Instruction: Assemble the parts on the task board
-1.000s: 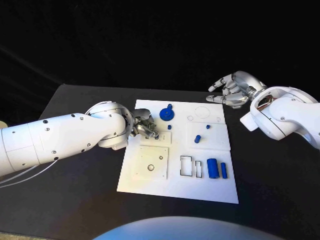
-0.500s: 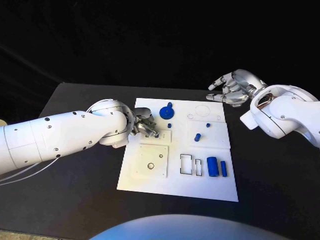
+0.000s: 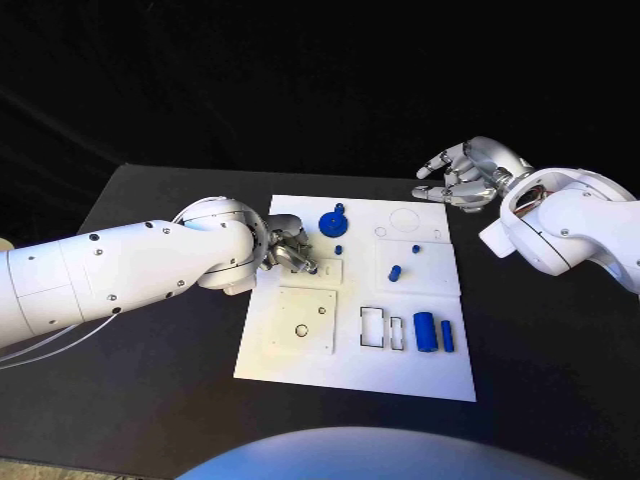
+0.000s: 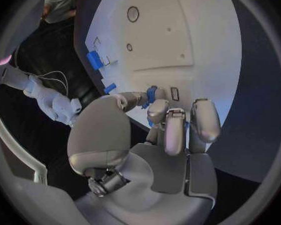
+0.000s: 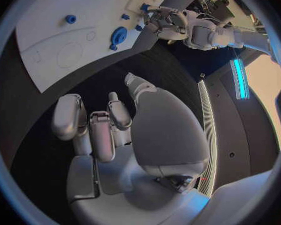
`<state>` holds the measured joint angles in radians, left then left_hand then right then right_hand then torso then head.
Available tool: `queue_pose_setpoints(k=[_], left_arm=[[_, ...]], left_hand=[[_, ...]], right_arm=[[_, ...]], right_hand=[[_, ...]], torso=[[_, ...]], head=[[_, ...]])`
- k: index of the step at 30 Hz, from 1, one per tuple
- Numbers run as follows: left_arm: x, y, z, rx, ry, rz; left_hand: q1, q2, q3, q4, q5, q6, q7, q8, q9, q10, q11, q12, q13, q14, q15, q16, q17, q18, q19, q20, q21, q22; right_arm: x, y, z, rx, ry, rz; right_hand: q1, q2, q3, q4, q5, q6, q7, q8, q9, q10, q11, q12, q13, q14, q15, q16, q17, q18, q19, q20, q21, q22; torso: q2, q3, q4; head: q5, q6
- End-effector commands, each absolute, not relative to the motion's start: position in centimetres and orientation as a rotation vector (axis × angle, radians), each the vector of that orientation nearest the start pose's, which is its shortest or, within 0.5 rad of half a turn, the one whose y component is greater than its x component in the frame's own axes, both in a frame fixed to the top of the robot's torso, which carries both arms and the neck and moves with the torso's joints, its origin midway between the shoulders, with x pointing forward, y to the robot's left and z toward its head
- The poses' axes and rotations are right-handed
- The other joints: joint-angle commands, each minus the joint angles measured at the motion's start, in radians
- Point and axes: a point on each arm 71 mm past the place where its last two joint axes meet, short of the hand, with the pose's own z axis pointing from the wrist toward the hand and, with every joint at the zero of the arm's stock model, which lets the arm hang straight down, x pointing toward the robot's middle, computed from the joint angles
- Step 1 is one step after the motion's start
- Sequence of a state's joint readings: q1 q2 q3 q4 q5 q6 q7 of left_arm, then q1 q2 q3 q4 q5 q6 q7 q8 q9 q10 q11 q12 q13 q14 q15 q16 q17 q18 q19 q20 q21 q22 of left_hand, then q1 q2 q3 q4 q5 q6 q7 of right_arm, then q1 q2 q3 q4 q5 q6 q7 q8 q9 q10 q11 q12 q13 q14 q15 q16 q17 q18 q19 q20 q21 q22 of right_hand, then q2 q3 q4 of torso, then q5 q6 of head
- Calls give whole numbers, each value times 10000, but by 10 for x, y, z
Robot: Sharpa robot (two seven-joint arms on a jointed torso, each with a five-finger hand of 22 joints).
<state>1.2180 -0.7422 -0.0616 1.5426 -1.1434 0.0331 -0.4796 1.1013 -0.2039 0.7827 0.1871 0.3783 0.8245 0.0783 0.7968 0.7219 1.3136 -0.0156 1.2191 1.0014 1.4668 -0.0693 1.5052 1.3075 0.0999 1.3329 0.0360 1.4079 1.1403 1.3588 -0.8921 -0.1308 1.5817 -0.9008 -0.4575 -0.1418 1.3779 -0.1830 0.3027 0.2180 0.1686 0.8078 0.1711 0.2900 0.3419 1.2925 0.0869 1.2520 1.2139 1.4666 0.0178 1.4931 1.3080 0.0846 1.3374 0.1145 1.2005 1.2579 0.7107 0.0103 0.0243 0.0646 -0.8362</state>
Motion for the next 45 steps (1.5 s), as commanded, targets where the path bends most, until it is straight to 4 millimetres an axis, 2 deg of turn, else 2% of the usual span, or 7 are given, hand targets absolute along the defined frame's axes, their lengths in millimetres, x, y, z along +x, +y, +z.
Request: queue_pose_setpoints(k=[1, 26, 39, 45], left_arm=[[472, 158, -218, -576, 22431, -5171], [472, 157, -220, -761, 22620, -5326], [473, 157, -221, -1184, 22706, -5501], [474, 157, -221, -1212, 22778, -5500]], left_hand=[[41, 10, 2049, -2004, 89, 136, -159, 54, 15, 56, -10, 23, 7, 702, -72, 26, 1409, -142, 61, -10, 67, 19], [-29, -29, 1999, -1975, 184, 167, -165, 61, 30, 96, -13, 53, 61, 702, -75, 23, 1404, -147, 66, -13, 78, 41], [-685, 105, 1397, -1387, -10, 146, -258, -4, 80, 140, -63, 22, 47, 703, -95, 16, 1403, -137, 3, -17, -6, -29], [-801, 90, 1229, -1284, -38, 155, -279, -27, 80, 145, -75, 23, 52, 703, -103, 15, 1403, -138, 4, -22, -21, -33]], right_arm=[[495, -223, -141, 3972, 16428, 8012], [495, -223, -142, 4036, 16427, 7993], [495, -224, -142, 4082, 16408, 7981], [495, -224, -142, 4117, 16400, 7974]], right_hand=[[-104, -2, 59, -21, -1, -35, -19, 46, -6, -53, -41, -9, -16, 638, -96, -67, 1062, 116, -33, -5, -52, -10], [-112, 2, 78, -16, -1, -36, -23, 71, -6, -37, -45, 5, -5, 635, -100, -75, 1051, 114, -26, -9, -50, -5], [-127, 1, 93, -8, -3, -48, -24, 90, -9, -65, -47, -28, -46, 634, -103, -80, 1045, 121, -40, -12, -82, -27], [-142, 9, 99, 3, -3, -53, -24, 96, -10, -58, -47, -22, -40, 634, -103, -82, 1044, 120, -38, -13, -81, -25]], torso=[[1, 1, 2], [-3, 2, -2], [-3, 2, -6], [-12, 0, -6]], head=[[4, -6], [3, -41], [-12, -56], [-16, -54]])
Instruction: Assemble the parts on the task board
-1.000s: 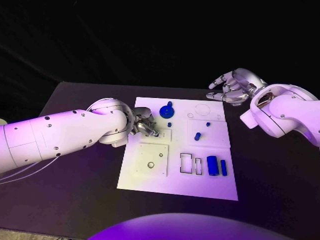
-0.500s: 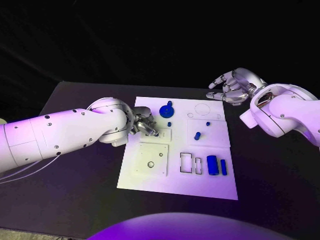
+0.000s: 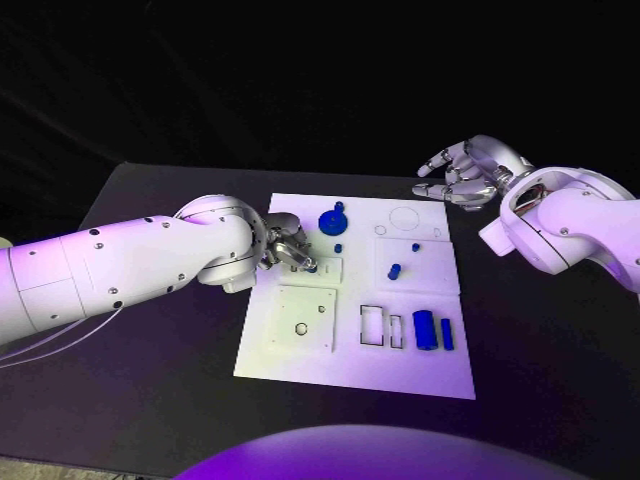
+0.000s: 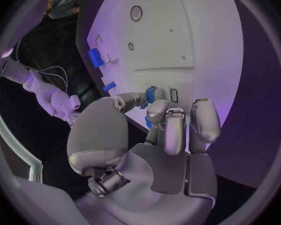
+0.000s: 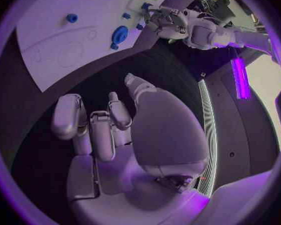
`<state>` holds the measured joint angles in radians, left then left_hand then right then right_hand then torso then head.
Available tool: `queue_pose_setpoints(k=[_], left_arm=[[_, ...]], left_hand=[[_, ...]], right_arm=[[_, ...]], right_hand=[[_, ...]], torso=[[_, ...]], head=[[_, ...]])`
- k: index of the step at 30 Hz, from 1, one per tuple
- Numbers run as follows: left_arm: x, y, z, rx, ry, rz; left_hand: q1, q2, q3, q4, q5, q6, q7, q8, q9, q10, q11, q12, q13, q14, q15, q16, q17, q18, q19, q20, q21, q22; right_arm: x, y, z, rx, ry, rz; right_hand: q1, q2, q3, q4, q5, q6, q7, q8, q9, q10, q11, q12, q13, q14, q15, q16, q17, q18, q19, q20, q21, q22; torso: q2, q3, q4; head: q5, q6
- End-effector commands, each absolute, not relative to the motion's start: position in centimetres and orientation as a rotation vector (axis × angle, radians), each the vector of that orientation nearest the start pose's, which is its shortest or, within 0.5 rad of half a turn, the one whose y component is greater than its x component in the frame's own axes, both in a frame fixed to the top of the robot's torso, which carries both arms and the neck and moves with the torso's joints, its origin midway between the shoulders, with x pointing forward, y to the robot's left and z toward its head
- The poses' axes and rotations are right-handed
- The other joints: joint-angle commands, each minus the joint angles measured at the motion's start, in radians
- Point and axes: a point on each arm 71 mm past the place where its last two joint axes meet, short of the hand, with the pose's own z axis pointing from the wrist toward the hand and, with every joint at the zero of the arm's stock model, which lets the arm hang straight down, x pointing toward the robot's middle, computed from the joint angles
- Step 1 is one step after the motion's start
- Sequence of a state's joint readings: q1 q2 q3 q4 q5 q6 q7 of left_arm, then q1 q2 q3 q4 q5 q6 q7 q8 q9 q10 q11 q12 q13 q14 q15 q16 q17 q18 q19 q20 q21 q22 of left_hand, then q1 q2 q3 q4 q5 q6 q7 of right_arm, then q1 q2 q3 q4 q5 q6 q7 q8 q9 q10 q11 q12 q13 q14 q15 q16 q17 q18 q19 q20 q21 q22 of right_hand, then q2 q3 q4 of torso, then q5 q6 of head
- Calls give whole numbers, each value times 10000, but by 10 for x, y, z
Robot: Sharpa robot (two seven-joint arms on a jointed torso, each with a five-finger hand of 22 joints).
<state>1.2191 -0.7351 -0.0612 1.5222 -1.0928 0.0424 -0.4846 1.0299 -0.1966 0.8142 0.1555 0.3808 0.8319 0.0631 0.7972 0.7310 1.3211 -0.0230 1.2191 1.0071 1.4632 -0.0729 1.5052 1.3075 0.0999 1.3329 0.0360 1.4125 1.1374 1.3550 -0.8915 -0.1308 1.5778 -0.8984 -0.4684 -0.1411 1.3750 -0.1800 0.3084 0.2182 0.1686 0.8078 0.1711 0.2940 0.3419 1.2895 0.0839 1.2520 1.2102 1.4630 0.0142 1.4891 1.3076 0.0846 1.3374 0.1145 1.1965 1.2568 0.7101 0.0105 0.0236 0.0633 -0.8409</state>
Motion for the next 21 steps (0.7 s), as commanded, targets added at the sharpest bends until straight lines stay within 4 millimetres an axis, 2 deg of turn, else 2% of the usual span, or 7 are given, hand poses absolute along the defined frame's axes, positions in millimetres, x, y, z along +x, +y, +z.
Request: queue_pose_setpoints(k=[1, 14, 21], left_arm=[[474, 157, -221, -1223, 22801, -5505], [474, 158, -222, -1312, 22864, -5493], [475, 158, -222, -1384, 22799, -5491]], left_hand=[[-99, 14, 896, -957, -66, 83, -129, -33, -11, 68, -1, 21, -8, 740, -67, 15, 1403, -135, -3, -23, -74, -19], [-222, 8, 731, -831, -86, 98, -144, -68, -21, 38, -10, -9, -43, 740, -74, 15, 1405, -126, -29, -30, -110, -72], [-475, -3, 299, -511, -131, 180, -169, -140, -52, 58, -26, 33, 21, 742, -86, 15, 1410, -131, -6, -41, -132, -61]], right_arm=[[495, -224, -142, 4124, 16397, 7975], [495, -225, -143, 4154, 16424, 7978], [495, -225, -143, 4159, 16430, 7976]], right_hand=[[-112, -20, 42, 1, -3, -53, -24, 56, -10, -29, -17, -22, -2, 670, -67, -42, 1048, 121, -38, -13, -41, -14], [-130, -13, 49, 13, -3, -62, -23, 63, -12, -42, -16, -37, -21, 670, -67, -44, 1046, 123, -43, -14, -53, -22], [-130, -13, 49, 13, -3, -62, -23, 63, -12, -42, -16, -37, -21, 670, -67, -44, 1046, 123, -43, -14, -53, -22]], torso=[[0, -5, 2], [17, -3, 10], [13, -5, 6]], head=[[-13, -11], [-20, 35], [-22, 28]])
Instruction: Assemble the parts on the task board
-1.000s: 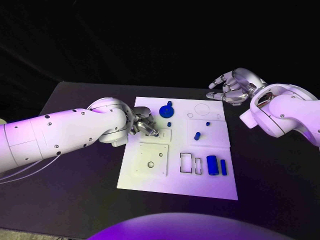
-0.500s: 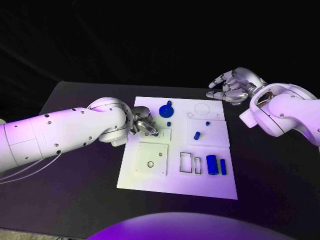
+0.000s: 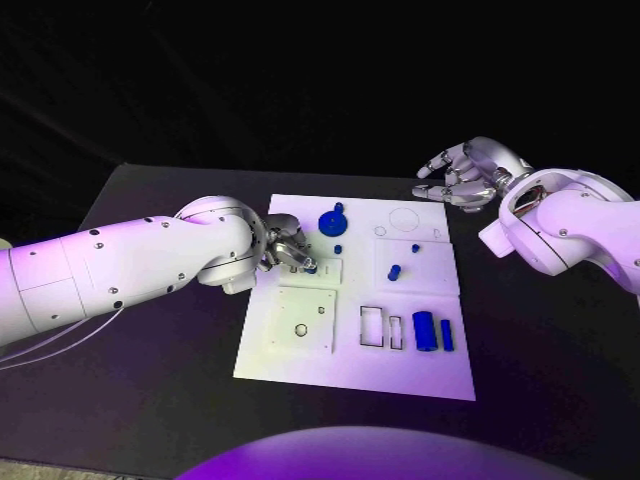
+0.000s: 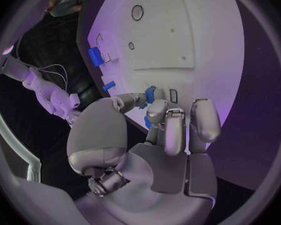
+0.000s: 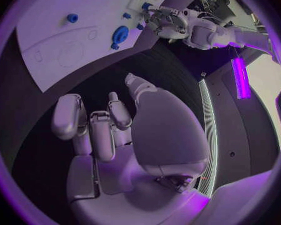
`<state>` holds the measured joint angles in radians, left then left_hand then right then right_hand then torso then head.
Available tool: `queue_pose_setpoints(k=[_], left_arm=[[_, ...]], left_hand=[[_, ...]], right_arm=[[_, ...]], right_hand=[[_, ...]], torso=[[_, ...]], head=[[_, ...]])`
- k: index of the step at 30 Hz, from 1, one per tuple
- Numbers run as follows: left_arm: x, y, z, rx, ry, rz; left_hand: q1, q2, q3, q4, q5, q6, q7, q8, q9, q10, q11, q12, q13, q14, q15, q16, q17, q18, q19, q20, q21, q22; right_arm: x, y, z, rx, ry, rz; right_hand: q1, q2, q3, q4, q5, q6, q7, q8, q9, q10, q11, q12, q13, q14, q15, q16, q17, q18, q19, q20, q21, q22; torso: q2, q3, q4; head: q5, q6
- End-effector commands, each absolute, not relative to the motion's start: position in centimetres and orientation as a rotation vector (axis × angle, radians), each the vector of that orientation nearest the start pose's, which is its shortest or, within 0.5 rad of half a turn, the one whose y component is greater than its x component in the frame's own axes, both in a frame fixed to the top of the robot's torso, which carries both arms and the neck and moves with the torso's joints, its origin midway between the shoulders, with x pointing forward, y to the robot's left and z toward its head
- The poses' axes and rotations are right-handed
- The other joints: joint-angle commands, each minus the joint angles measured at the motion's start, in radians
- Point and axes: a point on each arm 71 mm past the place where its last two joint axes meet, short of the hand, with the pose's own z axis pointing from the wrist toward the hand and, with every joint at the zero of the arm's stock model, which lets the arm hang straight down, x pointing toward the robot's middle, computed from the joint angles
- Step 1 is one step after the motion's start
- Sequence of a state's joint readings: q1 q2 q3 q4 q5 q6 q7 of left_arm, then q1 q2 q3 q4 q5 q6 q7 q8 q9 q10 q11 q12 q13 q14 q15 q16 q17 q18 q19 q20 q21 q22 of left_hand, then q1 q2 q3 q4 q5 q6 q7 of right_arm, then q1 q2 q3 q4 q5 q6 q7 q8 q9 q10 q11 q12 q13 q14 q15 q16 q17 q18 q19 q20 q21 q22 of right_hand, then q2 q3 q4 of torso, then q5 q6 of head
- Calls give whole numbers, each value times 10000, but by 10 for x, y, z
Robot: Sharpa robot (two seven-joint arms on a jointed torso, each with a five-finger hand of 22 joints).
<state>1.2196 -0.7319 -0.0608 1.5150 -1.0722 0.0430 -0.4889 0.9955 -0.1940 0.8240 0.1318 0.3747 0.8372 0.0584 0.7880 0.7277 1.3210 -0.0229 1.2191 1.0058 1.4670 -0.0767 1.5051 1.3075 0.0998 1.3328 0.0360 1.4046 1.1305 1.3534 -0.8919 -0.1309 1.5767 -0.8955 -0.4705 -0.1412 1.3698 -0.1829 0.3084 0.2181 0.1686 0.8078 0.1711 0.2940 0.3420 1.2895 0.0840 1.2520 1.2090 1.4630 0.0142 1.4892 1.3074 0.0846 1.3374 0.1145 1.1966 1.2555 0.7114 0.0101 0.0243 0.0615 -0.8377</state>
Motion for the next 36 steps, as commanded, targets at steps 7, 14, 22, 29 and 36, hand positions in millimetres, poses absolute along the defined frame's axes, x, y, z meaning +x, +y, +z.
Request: queue_pose_setpoints(k=[7, 14, 22, 29, 36], left_arm=[[476, 159, -222, -1474, 22734, -5482], [477, 158, -222, -1492, 22753, -5483], [478, 158, -223, -1495, 22787, -5456], [478, 159, -223, -1504, 22819, -5410], [479, 161, -223, -1524, 22824, -5379]], left_hand=[[-321, 9, -337, 108, -78, 216, -129, -144, -66, 57, -29, 54, 71, 704, -52, 14, 1414, -135, 18, -49, -73, 15], [-396, 14, -551, 285, -78, 249, -126, -185, -85, 60, -26, 66, 91, 706, -50, 15, 1418, -140, 38, -48, -72, 36], [-445, -18, -777, 420, -78, 282, -125, -212, -95, 62, -24, 76, 108, 705, -48, 13, 1417, -140, 44, -47, -80, 37], [-472, -25, -968, 528, -85, 303, -122, -235, -102, 52, -20, 69, 101, 705, -46, 12, 1416, -138, 40, -45, -93, 23], [-495, -47, -1421, 741, -98, 346, -118, -279, -114, 46, -15, 70, 108, 705, -41, 10, 1417, -140, 51, -42, -102, 31]], right_arm=[[495, -225, -143, 4163, 16431, 7974], [494, -225, -143, 4167, 16424, 7971], [494, -226, -143, 4169, 16426, 7968], [494, -226, -143, 4172, 16422, 7963], [494, -226, -143, 4175, 16415, 7958]], right_hand=[[-93, 18, 56, 22, -4, -72, -22, 71, -15, -32, -17, -25, 4, 671, -67, -42, 1053, 121, -39, -15, -51, -5], [-93, 18, 56, 22, -4, -72, -22, 71, -15, -32, -17, -25, 4, 671, -67, -42, 1053, 121, -39, -15, -51, -5], [-108, 11, 57, 28, -6, -77, -22, 79, -16, -28, -17, -20, 8, 669, -67, -47, 1046, 125, -47, -16, -67, -16], [-124, -1, 55, 33, -9, -80, -24, 89, -17, -40, -16, -33, -7, 662, -67, -64, 1016, 131, -61, -16, -93, -36], [-124, -1, 55, 33, -9, -80, -24, 89, -17, -40, -16, -33, -7, 662, -67, -64, 1016, 131, -61, -16, -93, -36]], torso=[[-3, -4, 4], [-5, -5, -2], [0, -6, 1], [-6, -9, 5], [-7, -14, 4]], head=[[-19, -3], [-19, 0], [-28, 9], [-31, -3], [-28, 5]])
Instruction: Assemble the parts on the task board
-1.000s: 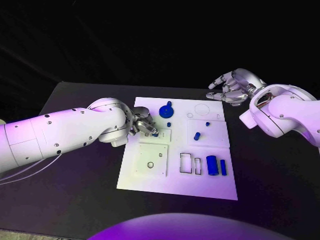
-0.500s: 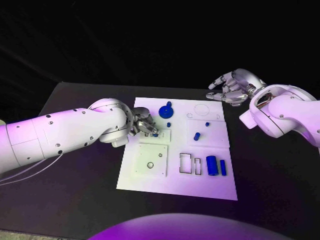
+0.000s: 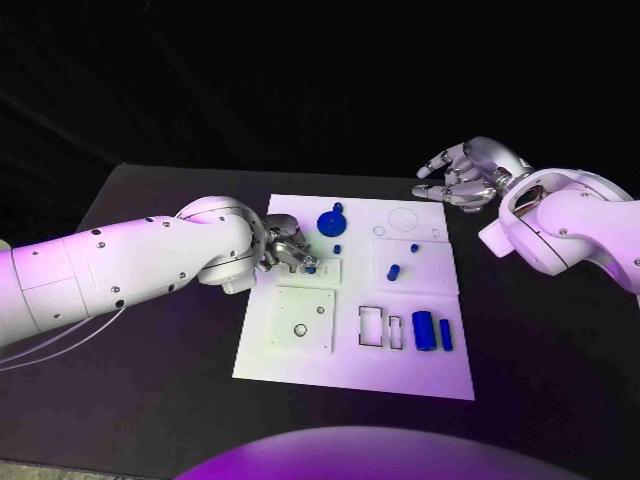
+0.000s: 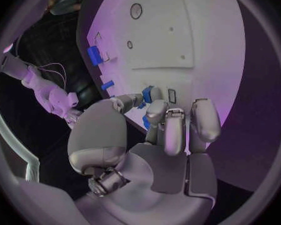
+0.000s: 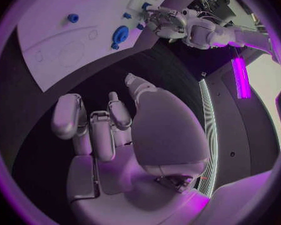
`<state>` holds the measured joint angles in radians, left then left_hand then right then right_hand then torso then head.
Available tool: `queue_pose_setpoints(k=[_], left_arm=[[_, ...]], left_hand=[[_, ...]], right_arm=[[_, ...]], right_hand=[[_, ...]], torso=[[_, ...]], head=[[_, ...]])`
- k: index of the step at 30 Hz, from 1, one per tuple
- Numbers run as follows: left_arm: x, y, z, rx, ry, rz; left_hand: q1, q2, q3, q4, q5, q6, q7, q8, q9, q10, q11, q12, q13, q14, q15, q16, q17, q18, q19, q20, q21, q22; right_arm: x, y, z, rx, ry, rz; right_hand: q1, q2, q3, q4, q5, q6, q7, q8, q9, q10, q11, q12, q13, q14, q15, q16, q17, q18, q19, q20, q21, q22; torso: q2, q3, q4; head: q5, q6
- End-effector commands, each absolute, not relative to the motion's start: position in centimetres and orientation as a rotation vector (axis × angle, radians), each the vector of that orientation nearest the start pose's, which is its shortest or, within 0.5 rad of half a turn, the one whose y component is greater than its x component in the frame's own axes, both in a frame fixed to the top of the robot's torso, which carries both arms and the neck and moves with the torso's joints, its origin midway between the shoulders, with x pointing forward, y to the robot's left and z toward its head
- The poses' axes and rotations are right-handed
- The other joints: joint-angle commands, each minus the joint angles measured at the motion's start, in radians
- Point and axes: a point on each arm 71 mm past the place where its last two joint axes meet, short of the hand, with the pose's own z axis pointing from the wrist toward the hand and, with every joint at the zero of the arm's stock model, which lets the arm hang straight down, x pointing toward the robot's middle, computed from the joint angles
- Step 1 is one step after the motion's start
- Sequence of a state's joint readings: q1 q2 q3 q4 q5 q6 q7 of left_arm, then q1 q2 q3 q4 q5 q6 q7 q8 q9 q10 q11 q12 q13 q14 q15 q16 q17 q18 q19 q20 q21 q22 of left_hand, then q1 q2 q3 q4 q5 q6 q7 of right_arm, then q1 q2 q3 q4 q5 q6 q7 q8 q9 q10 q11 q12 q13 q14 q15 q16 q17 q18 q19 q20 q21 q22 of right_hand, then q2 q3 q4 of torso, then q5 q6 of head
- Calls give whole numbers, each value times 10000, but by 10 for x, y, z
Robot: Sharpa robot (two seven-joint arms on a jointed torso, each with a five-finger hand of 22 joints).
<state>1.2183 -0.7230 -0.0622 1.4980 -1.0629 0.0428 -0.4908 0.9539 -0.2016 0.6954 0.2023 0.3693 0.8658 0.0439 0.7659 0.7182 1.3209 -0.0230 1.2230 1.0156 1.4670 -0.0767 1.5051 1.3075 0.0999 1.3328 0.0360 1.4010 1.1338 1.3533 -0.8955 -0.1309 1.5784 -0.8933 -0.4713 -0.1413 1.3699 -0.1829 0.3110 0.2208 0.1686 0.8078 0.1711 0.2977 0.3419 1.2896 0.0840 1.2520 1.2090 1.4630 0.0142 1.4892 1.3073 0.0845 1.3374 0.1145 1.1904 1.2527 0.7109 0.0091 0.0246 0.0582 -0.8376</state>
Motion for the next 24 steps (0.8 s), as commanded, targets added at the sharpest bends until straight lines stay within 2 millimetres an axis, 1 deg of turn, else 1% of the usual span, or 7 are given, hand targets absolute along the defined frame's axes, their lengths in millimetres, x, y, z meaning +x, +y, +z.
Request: queue_pose_setpoints(k=[1, 5, 9, 11, 14, 19, 24], left_arm=[[479, 161, -223, -1529, 22825, -5374], [479, 162, -223, -1548, 22826, -5350], [479, 163, -223, -1556, 22826, -5302], [479, 164, -223, -1546, 22828, -5276], [479, 164, -222, -1552, 22808, -5274], [478, 166, -220, -1579, 22762, -5294], [478, 167, -214, -1693, 22653, -5416]], left_hand=[[-78, 29, -171, 55, -45, 62, 27, -62, -21, 52, -14, 38, 23, 706, -41, 12, 1420, -140, 51, -42, -67, -4], [-50, 3, -857, 355, -69, 109, 32, -114, -31, 50, -8, 39, 35, 706, -37, 12, 1423, -140, 58, -37, -83, -5], [12, 12, -1339, 594, -92, 133, 36, -160, -41, 48, -4, 36, 40, 705, -35, 11, 1423, -143, 73, -38, -85, 13], [57, 2, -1525, 682, -103, 134, 38, -184, -46, 40, -2, 25, 30, 705, -34, 10, 1423, -140, 66, -38, -96, -3], [96, -5, -1747, 793, -128, 147, 39, -207, -52, 38, 0, 21, 31, 707, -32, 13, 1429, -141, 71, -38, -98, 4], [100, -6, -1850, 838, -132, 156, 39, -217, -54, 42, 1, 25, 39, 706, -32, 11, 1427, -142, 77, -37, -97, 12], [94, 2, -1898, 858, -131, 166, 38, -219, -54, 39, 2, 20, 32, 707, -32, 13, 1431, -139, 70, -37, -104, -2]], right_arm=[[494, -226, -143, 4175, 16415, 7957], [494, -226, -143, 4173, 16412, 7960], [494, -227, -143, 4176, 16414, 7953], [494, -227, -143, 4178, 16418, 7949], [494, -227, -143, 4183, 16404, 7948], [494, -227, -143, 4190, 16386, 7944], [495, -227, -143, 4198, 16370, 7936]], right_hand=[[-134, -8, 28, 10, -10, -81, -24, 58, -17, -40, -17, -32, -8, 653, -68, -83, 984, 136, -73, -17, -54, -25], [-134, -8, 28, 10, -10, -81, -24, 58, -17, -40, -17, -32, -8, 653, -68, -83, 984, 136, -73, -17, -54, -25], [-134, -8, 28, 10, -10, -81, -24, 58, -17, -40, -17, -32, -8, 653, -68, -83, 984, 136, -73, -17, -54, -25], [-134, -8, 28, 10, -10, -81, -24, 58, -17, -40, -17, -32, -8, 653, -68, -83, 984, 136, -73, -17, -54, -25], [-137, -9, 28, 11, -10, -81, -25, 61, -17, -41, -17, -33, -9, 653, -68, -83, 985, 136, -73, -17, -55, -26], [-149, -14, 29, 16, -10, -83, -25, 70, -18, -42, -18, -34, -12, 654, -69, -81, 989, 137, -76, -17, -62, -30], [-149, -14, 29, 16, -10, -83, -25, 70, -18, -42, -18, -34, -12, 654, -69, -81, 989, 137, -76, -17, -62, -30]], torso=[[-3, -3, 0], [2, 0, -6], [6, -3, -8], [4, -2, -9], [8, 3, -8], [2, -3, -9], [-15, 12, -1]], head=[[4, 6], [26, 15], [19, 21], [10, 6], [17, -7], [-3, -23], [-9, -19]])
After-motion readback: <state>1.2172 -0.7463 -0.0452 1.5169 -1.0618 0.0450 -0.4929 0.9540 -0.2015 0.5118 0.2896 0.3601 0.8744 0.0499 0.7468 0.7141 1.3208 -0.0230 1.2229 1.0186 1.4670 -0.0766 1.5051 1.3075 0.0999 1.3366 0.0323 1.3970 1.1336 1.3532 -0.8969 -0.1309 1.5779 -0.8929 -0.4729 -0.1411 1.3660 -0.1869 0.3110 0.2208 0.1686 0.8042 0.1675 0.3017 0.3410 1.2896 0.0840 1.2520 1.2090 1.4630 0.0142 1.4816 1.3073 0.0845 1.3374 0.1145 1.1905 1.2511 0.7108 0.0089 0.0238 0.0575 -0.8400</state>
